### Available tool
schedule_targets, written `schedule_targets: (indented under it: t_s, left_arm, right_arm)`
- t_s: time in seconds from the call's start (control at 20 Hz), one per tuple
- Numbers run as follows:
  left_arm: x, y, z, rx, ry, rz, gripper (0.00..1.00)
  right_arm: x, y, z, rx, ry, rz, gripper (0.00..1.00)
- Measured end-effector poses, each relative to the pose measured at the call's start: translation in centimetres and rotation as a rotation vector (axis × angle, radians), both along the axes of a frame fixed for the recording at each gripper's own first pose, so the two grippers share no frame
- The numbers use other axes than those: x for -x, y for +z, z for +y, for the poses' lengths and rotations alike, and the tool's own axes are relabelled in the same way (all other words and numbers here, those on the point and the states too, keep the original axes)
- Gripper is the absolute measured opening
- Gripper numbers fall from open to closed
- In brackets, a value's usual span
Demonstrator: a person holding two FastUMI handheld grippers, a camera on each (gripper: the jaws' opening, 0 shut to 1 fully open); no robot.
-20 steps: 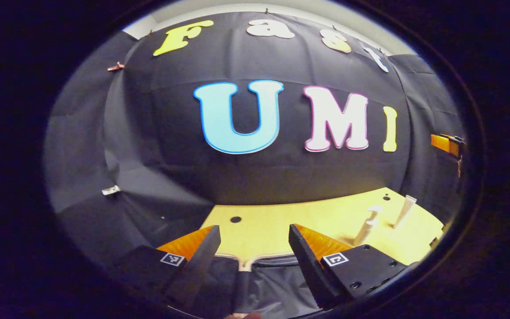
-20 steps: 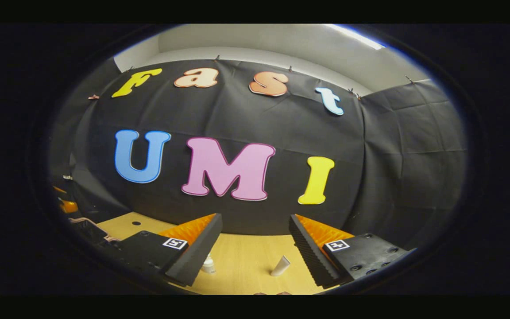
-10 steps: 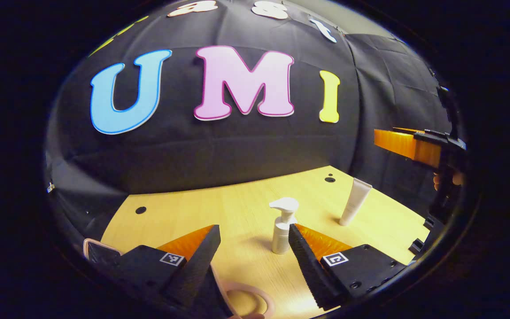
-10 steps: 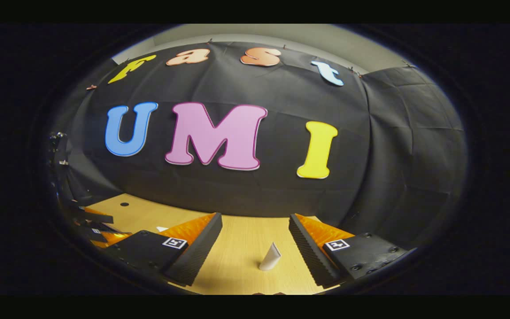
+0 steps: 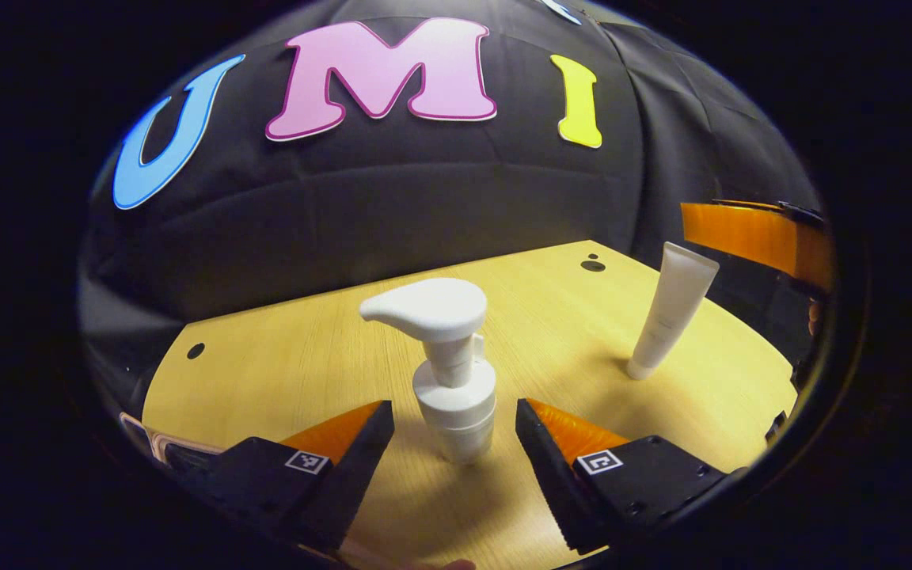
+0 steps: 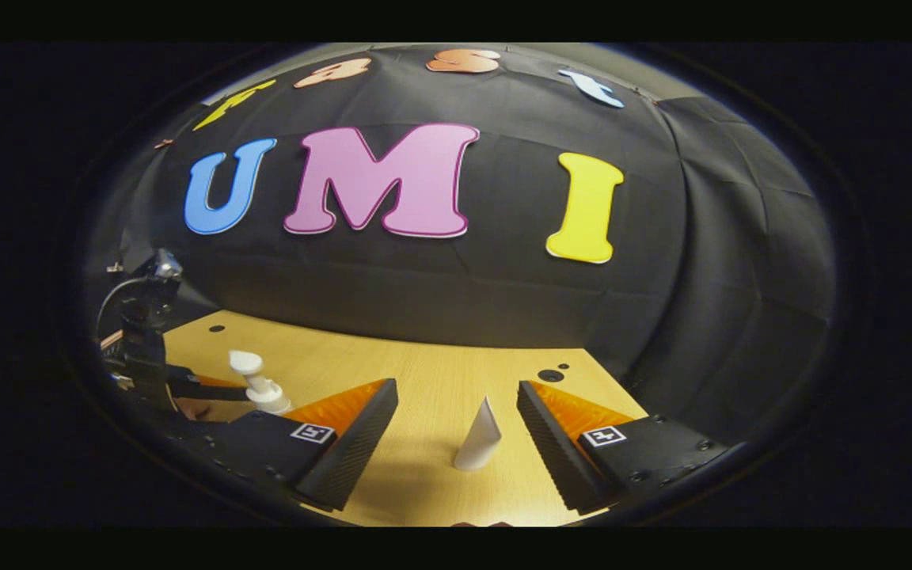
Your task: First open the suitcase, pack the skin care products into it, and then close the suitcase.
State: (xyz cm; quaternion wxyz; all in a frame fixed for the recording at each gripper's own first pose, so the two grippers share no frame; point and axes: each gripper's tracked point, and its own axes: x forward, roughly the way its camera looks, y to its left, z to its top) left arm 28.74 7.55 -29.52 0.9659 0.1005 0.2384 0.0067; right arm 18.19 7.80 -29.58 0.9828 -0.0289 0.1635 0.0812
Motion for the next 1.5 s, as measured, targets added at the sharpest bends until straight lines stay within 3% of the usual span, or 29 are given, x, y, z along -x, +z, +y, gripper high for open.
schedule_targets:
  t_s: [0.2,0.3,0.55,0.75,0.85,0.9,0.95,1.0,1.05,1.2,1.35,1.5]
  left_arm:
    - [-3.2,-1.8,-0.1,-0.034,0.007,0.009,0.94]
    - [-3.0,-1.5,-0.8,-0.033,-0.024,0.012,0.64]
    - [-2.3,-1.4,-1.0,-0.009,-0.015,0.067,0.61]
    - [2.5,0.2,-1.1,0.098,0.006,0.136,0.59]
    - [5.6,1.6,0.0,0.098,0.024,0.157,0.63]
    - [7.0,2.3,0.8,0.082,0.03,0.169,0.59]
    - [8.4,3.2,1.7,0.066,0.038,0.177,0.59]
    - [9.9,4.2,2.5,0.057,0.042,0.181,0.56]
    - [11.2,5.2,3.3,0.054,0.049,0.187,0.59]
    - [14.7,6.9,6.9,0.069,0.124,0.229,0.59]
    - [17.6,8.6,10.6,0.098,0.213,0.272,0.59]
    - [20.9,8.9,13.4,0.102,0.256,0.387,0.59]
  right_arm:
    - [-0.7,-1.8,-0.3,-0.007,0.008,0.029,0.97]
    - [-1.1,-2.1,-0.6,-0.009,0.009,0.034,0.97]
    - [-1.6,-5.0,-1.2,0.012,0.006,0.07,0.97]
    - [-0.9,-10.6,-1.0,-0.012,0.014,0.201,0.97]
    - [-1.3,-13.0,-1.1,0.0,0.01,0.248,0.97]
    - [-1.4,-13.9,-1.2,0.005,0.005,0.27,0.95]
    - [-1.4,-14.7,-2.1,0.021,-0.022,0.296,0.86]
    - [-1.4,-14.4,-2.2,-0.013,-0.032,0.301,0.64]
    - [-2.2,-14.9,-2.3,-0.035,-0.06,0.294,0.41]
    - [-2.2,-14.7,-2.9,-0.045,-0.091,0.303,0.34]
    - [-1.4,-14.2,-2.5,-0.057,-0.073,0.325,0.34]
    - [0.2,-11.8,-1.0,-0.069,-0.037,0.309,0.34]
